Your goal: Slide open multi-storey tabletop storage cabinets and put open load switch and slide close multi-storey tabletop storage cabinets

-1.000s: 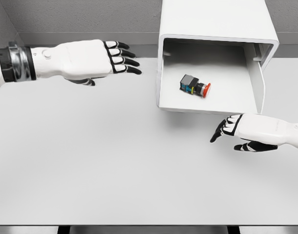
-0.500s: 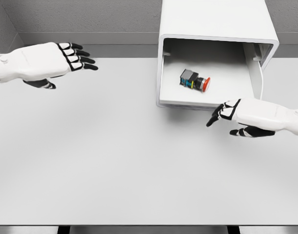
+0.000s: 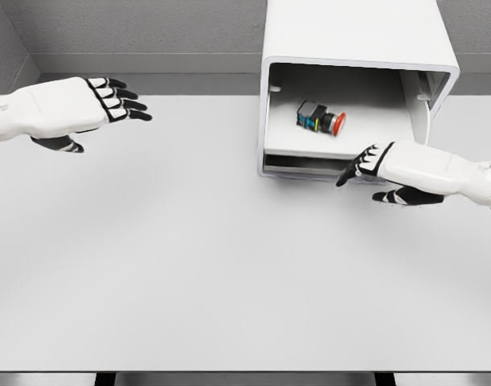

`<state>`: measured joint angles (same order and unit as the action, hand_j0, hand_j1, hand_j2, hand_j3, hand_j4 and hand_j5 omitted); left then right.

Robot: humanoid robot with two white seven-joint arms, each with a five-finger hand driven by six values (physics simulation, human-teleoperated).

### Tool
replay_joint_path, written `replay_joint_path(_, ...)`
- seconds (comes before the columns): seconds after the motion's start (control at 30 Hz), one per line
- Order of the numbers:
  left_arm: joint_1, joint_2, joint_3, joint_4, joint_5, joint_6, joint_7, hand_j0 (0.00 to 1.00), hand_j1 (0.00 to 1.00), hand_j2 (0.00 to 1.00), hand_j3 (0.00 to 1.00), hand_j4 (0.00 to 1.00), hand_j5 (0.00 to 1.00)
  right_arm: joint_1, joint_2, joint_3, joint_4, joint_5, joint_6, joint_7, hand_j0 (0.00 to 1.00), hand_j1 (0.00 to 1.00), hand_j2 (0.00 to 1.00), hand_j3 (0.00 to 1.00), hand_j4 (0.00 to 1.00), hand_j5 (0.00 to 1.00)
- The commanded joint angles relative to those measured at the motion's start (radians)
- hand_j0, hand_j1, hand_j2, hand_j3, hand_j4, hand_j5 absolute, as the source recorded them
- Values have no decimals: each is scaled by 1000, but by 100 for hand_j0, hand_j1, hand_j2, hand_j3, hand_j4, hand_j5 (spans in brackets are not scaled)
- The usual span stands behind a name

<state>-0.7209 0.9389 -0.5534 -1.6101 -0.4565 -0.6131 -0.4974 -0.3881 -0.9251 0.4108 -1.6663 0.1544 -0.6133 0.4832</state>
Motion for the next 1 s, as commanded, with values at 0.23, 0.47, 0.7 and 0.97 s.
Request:
replay_joint_path(0.23, 1, 5, 0, 6, 1, 2, -3, 100, 100, 100, 100, 100, 100, -35, 72, 2, 85, 42, 2, 0, 72, 72, 72, 72, 72, 72)
replay_joint_path(0.47, 14, 6, 1, 4, 2, 2, -3, 100, 100, 100, 100, 100, 100, -66, 81, 19, 115, 42, 2, 0, 72, 72, 72, 72, 72, 72)
replay_joint_path(0.7, 14, 5, 1, 6, 4, 2, -3, 100, 100, 100, 100, 100, 100, -81, 81, 19, 132, 47, 2, 0, 72, 72, 72, 72, 72, 72)
replay_joint_path(0.97, 14, 5, 1, 6, 4, 2, -3, 100, 100, 100, 100, 100, 100, -126, 100, 46, 175, 47, 2, 0, 72, 72, 72, 72, 72, 72)
